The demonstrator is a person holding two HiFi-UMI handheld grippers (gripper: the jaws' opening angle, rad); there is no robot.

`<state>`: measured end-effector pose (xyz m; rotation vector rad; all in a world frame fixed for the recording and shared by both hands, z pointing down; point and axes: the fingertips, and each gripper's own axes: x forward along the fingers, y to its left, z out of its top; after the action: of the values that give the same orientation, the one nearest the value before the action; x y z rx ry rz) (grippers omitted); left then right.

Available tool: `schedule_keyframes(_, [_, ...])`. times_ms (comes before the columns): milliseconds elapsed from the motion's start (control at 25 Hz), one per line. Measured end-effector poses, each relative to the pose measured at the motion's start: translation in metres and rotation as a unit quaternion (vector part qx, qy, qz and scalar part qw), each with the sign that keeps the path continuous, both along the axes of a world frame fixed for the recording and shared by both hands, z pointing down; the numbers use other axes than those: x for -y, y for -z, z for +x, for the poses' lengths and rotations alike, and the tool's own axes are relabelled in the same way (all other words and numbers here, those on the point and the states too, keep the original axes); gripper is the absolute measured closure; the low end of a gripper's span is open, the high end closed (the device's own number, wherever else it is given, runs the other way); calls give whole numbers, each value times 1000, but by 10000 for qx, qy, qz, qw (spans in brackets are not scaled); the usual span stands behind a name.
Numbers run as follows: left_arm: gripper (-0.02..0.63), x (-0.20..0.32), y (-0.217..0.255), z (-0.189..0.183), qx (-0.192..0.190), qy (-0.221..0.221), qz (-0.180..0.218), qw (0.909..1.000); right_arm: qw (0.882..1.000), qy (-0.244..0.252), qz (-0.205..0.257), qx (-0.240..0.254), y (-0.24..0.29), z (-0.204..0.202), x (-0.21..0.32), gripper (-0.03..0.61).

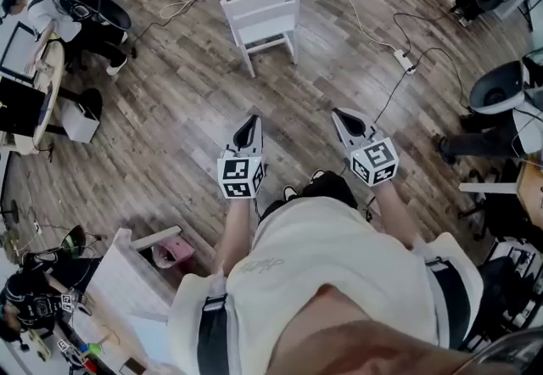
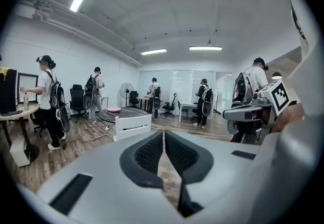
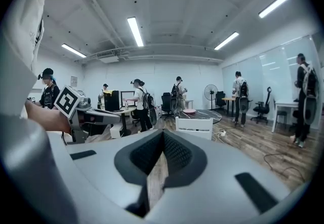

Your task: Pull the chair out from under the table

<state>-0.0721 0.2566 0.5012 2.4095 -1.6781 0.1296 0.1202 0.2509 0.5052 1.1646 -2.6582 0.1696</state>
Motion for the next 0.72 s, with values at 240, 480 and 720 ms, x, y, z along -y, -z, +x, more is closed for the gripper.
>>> schedule_keyframes(240, [583, 2, -4, -8, -60, 10, 57, 10000, 9999, -117, 74, 45, -2, 0, -2, 515])
schedule_keyframes(480, [443, -1, 1, 0, -283, -121, 240, 9992, 9999, -105, 90, -71, -3, 4, -10, 419])
schedule_keyframes(720, [444, 13, 7, 8, -191, -232, 236, 9993, 9999, -26, 56, -139, 1, 5, 3, 415])
